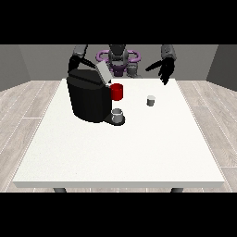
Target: Insert the coffee pod into the coffee machine and close the lid
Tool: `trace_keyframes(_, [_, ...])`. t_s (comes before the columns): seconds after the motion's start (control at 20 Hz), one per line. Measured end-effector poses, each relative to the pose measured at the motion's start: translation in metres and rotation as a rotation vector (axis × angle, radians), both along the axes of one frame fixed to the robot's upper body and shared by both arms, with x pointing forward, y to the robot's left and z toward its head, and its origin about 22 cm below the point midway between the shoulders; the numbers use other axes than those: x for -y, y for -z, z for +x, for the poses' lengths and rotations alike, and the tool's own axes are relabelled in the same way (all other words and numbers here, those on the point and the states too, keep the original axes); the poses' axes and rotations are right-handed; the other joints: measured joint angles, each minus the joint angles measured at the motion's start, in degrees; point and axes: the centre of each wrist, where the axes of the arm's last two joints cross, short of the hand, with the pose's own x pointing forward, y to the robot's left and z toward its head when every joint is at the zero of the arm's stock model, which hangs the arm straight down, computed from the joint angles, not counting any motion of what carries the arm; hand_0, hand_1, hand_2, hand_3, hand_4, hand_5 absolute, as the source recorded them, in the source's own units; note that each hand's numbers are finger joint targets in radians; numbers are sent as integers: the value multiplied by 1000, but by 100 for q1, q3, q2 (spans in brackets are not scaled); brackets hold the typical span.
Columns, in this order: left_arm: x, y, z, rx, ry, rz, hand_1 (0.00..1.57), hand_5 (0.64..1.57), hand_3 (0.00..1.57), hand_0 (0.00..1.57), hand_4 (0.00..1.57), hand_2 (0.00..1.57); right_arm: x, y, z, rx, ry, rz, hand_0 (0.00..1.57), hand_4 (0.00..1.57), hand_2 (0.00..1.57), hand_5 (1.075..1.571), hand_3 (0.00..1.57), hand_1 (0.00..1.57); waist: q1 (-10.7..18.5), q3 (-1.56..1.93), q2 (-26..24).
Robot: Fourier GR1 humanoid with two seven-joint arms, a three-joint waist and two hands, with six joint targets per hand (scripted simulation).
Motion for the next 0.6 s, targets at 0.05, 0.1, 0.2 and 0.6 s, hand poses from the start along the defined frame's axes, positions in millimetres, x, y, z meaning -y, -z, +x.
trace_keyframes(0.05, [-6, 0, 3, -6, -5, 24, 0, 1571, 0, 0, 0, 0, 1, -3, 1, 0, -11, 3, 0, 0, 0, 1571, 0, 0, -64, 1, 61])
trace_keyframes(0.1, [-9, -3, 7, -7, 0, 42, 0, 1571, 0, 0, 0, 0, -1, -2, 3, 10, -13, 9, 0, 0, 0, 1571, 0, 0, -80, 0, 157])
trace_keyframes(0.2, [-19, -2, 13, -23, -14, 86, 0, 1571, 0, 0, 0, 0, -14, -9, 5, 19, -27, 11, 0, 0, 0, 1571, 0, 0, -195, -2, 303])
trace_keyframes(0.6, [-15, -1, 40, -88, -7, 209, 0, 1571, 0, 0, 0, 0, -32, -12, 21, 4, -42, 31, 0, 0, 0, 1571, 0, 0, -227, -1, 635])
